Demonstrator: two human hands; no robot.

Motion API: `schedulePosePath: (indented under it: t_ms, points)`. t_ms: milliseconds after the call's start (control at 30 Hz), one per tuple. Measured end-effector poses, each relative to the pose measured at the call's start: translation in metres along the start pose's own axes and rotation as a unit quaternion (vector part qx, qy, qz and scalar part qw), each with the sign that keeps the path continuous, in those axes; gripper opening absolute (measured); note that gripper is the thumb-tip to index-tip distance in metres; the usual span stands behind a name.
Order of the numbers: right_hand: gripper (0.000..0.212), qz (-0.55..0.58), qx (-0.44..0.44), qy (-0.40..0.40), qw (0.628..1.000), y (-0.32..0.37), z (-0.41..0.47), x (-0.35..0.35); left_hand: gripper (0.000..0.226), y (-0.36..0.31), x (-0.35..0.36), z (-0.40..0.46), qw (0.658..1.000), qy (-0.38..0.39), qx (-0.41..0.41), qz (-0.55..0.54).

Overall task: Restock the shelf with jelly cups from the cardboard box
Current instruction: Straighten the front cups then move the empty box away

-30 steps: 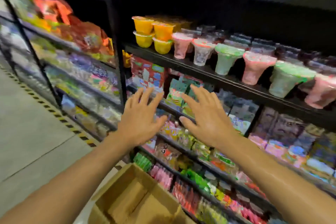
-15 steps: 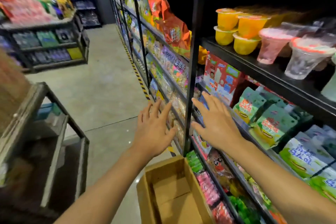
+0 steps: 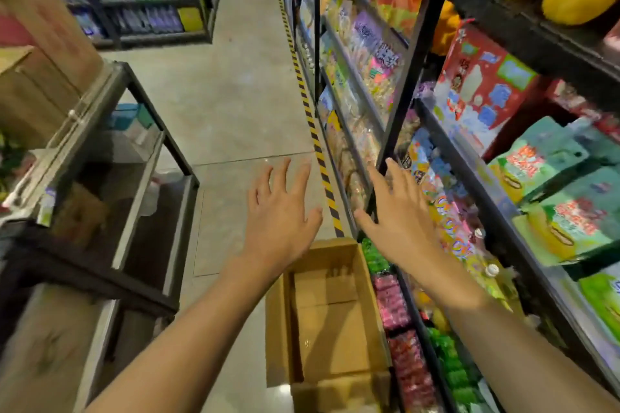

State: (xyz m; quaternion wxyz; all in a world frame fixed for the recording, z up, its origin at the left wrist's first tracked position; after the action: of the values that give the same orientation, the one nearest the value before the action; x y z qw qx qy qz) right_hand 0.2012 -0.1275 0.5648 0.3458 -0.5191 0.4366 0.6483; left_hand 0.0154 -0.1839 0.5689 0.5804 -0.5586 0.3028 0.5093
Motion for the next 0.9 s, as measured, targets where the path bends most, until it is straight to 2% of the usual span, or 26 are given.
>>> schedulePosePath:
  t_ms: [200,400,467,700,800,900]
  points:
    - [0.076,0.054,0.036,0.054,0.996,-0.029,-0.014,0.108,0.074,0.044,0.102,-0.04,0.995,0.062,-0.049,-0.064]
    - [0.073,0.113,0.085,0.058,0.988,-0.081,-0.034,0.276,0.074,0.096,0.262,-0.079,0.985,0.094,-0.101,-0.102]
    - [0.074,0.103,0.093,0.057,0.989,-0.101,-0.044,0.343,0.076,0.116,0.323,-0.094,0.981,0.098,-0.122,-0.117]
    - [0.074,0.065,0.127,0.128,0.981,-0.175,-0.106,0.575,0.084,0.207,0.525,-0.178,0.963,0.138,-0.202,-0.114]
    - [0.083,0.026,0.164,0.154,0.974,-0.2,-0.128,0.64,0.095,0.248,0.589,-0.211,0.951,0.161,-0.242,-0.103]
    - [0.095,0.018,0.192,0.141,0.971,-0.22,-0.139,0.681,0.105,0.269,0.632,-0.228,0.95,0.15,-0.253,-0.1]
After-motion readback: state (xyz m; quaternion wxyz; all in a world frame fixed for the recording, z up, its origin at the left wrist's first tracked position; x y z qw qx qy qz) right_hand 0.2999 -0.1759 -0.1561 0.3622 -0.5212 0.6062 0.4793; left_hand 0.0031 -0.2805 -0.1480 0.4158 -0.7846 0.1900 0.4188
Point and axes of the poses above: each hand's wrist, its own z-axis towards the middle knuckle, its own x-axis out of the palm, y = z × x, the point moved 2 cm from there along z, towards the middle knuckle, and after that the axes turned 3 degrees about -z, right-handed, at the moved point
